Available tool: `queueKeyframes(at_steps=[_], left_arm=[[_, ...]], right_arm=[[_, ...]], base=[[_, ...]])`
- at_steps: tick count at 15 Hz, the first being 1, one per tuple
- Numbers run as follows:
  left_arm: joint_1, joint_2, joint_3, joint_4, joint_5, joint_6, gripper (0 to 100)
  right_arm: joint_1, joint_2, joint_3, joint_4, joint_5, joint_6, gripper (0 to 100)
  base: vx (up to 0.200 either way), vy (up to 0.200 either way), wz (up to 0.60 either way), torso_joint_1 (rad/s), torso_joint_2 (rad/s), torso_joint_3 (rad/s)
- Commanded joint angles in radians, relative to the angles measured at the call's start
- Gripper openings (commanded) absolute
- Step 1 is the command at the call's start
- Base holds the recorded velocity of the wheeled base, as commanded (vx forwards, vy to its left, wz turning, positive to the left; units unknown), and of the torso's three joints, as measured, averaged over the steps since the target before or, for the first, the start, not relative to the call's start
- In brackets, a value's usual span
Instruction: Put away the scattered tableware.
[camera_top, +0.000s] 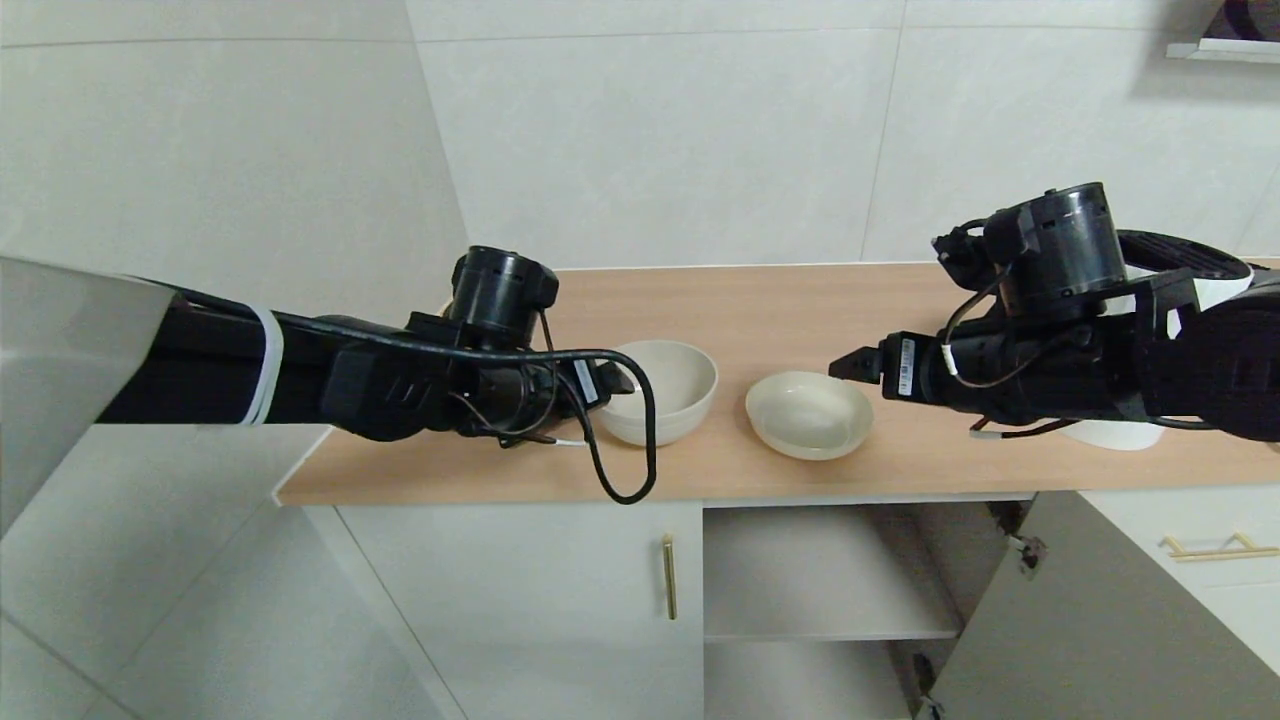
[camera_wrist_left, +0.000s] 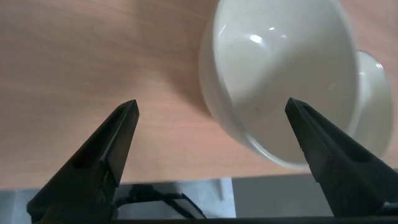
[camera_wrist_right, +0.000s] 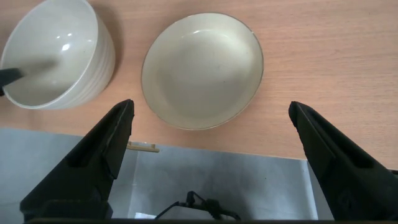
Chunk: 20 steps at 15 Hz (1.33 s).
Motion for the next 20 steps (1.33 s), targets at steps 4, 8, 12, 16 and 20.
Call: queueKeyframes(at_steps=[4, 8, 12, 16, 20], left_arm=[[-0.001, 0.016, 0.007, -0.020, 0.006, 0.000, 0], [-0.001, -0.004, 0.009, -0.016, 0.006, 0.000, 0], [-0.001, -0.073, 0.047, -0.016, -0.013, 0.003, 0], [0.001, -0.090, 0.059, -0.016, -0.016, 0.007, 0], [-0.001, -0.133, 0.078, -0.014, -0.020, 0.012, 0]], right_arm=[[0.000, -0.002, 0.002, 0.000, 0.000, -0.001, 100], [-0.005, -0.002, 0.000, 0.000, 0.000, -0.003, 100], [-0.006, 0.009, -0.004, 0.000, -0.002, -0.004, 100], [-0.006, 0.105, -0.026, 0.000, -0.062, -0.014, 100], [-0.028, 0.216, -0.064, -0.014, -0.091, -0.011, 100]], base=[[0.000, 0.000, 0.00, 0.000, 0.00, 0.000], [0.000, 0.000, 0.00, 0.000, 0.00, 0.000], [0.000, 0.000, 0.00, 0.000, 0.00, 0.000], [0.000, 0.000, 0.00, 0.000, 0.00, 0.000], [0.000, 0.000, 0.00, 0.000, 0.00, 0.000]])
